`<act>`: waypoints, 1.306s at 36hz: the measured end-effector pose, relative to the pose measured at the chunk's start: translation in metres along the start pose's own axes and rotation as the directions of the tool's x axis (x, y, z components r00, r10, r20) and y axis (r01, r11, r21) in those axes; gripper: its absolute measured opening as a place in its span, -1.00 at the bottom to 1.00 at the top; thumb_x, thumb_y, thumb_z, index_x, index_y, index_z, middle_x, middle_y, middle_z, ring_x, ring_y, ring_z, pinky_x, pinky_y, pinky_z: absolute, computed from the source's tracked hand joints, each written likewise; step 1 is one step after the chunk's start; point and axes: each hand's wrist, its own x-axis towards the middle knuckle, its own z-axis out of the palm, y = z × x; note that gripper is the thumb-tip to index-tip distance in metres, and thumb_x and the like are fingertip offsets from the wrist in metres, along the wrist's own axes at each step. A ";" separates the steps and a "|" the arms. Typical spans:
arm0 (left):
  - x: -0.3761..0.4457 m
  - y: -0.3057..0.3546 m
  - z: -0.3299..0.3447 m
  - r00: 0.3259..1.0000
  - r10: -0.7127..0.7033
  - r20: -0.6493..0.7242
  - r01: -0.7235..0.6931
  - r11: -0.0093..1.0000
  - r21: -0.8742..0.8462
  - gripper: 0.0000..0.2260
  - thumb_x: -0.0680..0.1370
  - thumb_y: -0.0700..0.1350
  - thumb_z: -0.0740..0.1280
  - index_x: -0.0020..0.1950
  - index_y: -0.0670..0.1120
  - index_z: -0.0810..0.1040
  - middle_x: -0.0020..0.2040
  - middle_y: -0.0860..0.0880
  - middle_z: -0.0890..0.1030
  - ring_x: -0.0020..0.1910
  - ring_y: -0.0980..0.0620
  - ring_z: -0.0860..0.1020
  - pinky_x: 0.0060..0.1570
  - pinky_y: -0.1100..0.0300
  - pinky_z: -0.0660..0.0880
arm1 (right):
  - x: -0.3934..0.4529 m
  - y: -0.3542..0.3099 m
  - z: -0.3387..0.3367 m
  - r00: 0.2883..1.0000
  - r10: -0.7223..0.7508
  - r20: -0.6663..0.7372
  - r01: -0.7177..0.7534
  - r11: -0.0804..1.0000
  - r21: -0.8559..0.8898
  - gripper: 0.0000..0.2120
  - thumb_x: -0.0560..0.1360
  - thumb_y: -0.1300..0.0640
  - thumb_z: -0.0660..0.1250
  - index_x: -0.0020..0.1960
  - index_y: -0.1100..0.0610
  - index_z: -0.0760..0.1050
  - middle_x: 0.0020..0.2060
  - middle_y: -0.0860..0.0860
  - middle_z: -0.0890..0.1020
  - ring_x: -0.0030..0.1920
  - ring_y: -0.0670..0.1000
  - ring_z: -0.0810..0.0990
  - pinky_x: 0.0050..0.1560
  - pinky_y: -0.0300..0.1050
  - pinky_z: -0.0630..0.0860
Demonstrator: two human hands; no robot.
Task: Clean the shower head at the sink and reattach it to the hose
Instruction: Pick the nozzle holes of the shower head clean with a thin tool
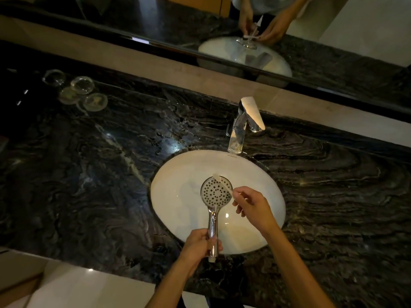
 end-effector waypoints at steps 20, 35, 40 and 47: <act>0.005 -0.033 -0.008 0.992 -0.129 -0.013 0.127 0.986 -0.111 -0.84 0.63 -0.31 0.19 0.17 -0.35 0.44 -0.17 -0.20 0.62 -0.17 -0.14 0.64 -0.08 -0.01 0.62 | 0.010 0.036 0.019 0.997 0.040 0.067 -0.005 0.888 -0.459 -0.70 0.64 -0.05 0.21 -0.04 0.10 0.61 -0.34 -0.18 0.54 -0.28 -0.07 0.57 -0.14 -0.03 0.59; 0.010 -0.033 -0.018 0.986 -0.163 0.029 0.166 0.976 -0.139 -0.80 0.62 -0.31 0.22 0.18 -0.42 0.44 -0.16 -0.23 0.61 -0.23 -0.13 0.61 -0.11 0.02 0.58 | 0.016 0.041 0.039 0.989 0.078 0.127 0.000 0.851 -0.526 -0.62 0.64 -0.14 0.14 -0.03 0.10 0.59 -0.14 0.01 0.68 -0.13 0.05 0.62 -0.08 0.06 0.60; 0.013 -0.038 -0.015 0.990 -0.141 0.029 0.144 0.980 -0.141 -0.88 0.63 -0.32 0.21 0.11 -0.35 0.47 -0.19 -0.21 0.60 -0.24 -0.11 0.60 -0.11 0.02 0.58 | 0.020 0.044 0.040 0.996 0.073 0.050 -0.036 0.851 -0.524 -0.61 0.65 -0.15 0.12 -0.06 0.11 0.56 -0.16 0.04 0.67 -0.17 0.07 0.61 -0.12 0.10 0.62; 0.011 -0.035 -0.016 0.992 -0.117 0.043 0.122 0.980 -0.158 -0.93 0.62 -0.34 0.21 0.02 -0.32 0.47 -0.21 -0.22 0.58 -0.29 -0.10 0.59 -0.17 0.02 0.57 | 0.013 0.046 0.043 0.974 0.093 0.207 0.034 0.841 -0.541 -0.70 0.65 -0.03 0.19 -0.04 0.11 0.62 -0.08 0.06 0.69 -0.08 0.09 0.64 -0.04 0.08 0.60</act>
